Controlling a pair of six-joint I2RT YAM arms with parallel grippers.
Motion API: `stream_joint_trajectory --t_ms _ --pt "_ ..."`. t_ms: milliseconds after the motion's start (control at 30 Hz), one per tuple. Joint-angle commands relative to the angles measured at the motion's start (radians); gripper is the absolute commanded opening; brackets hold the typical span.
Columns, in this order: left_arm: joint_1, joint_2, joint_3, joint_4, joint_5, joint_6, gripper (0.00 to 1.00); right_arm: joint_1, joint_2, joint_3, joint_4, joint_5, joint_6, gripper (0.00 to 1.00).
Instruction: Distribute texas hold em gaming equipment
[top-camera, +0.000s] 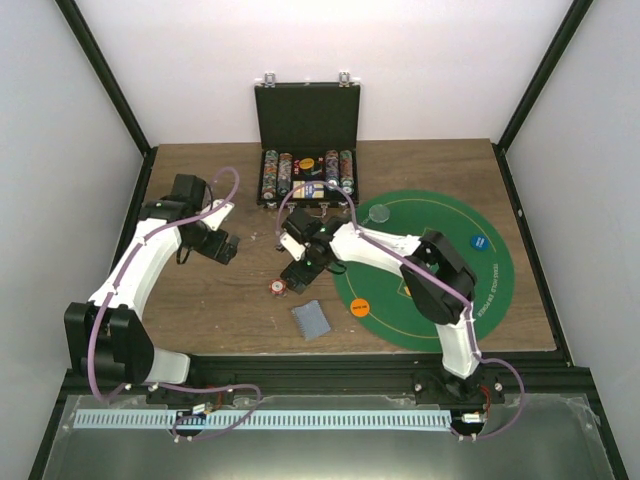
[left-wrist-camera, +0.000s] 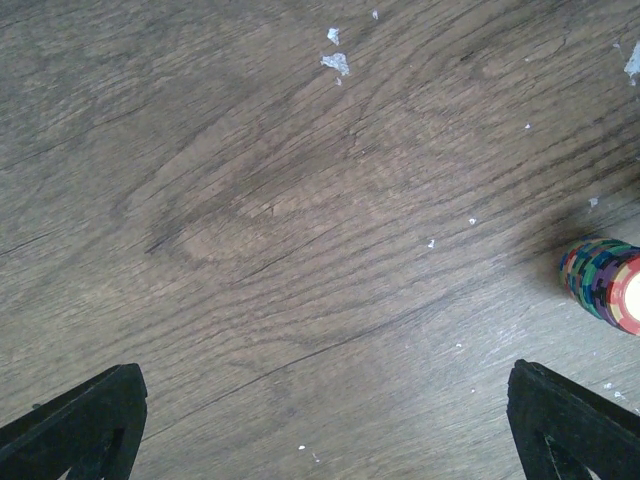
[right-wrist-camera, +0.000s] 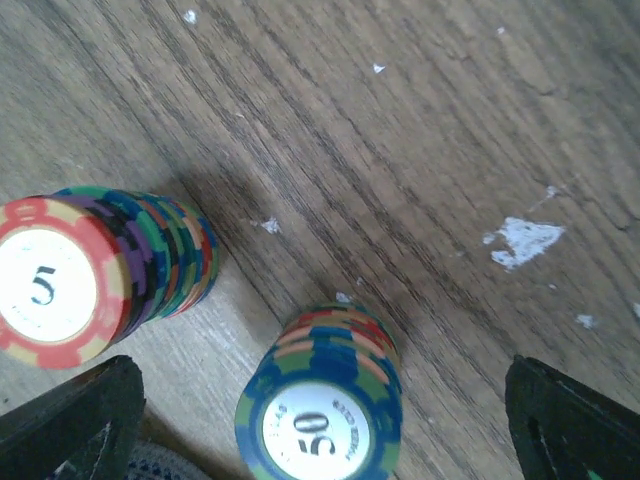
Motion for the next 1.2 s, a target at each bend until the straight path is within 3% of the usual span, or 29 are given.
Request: stream_joint_trajectory --t_ms 0,267,800,1167 --pt "0.003 -0.004 0.001 0.009 0.015 -0.003 1.0 0.03 0.049 0.053 -0.031 0.036 -0.015 0.99" --pt "0.003 -0.002 -0.001 0.011 0.02 0.002 1.0 0.05 0.1 0.065 -0.06 0.105 -0.006 0.9" --pt "0.002 -0.013 -0.003 0.009 0.024 0.004 1.0 0.055 0.139 0.074 -0.078 0.218 0.017 0.51" --pt "0.002 -0.014 0.005 0.005 0.026 0.004 1.0 0.055 0.153 0.087 -0.103 0.244 0.04 0.45"
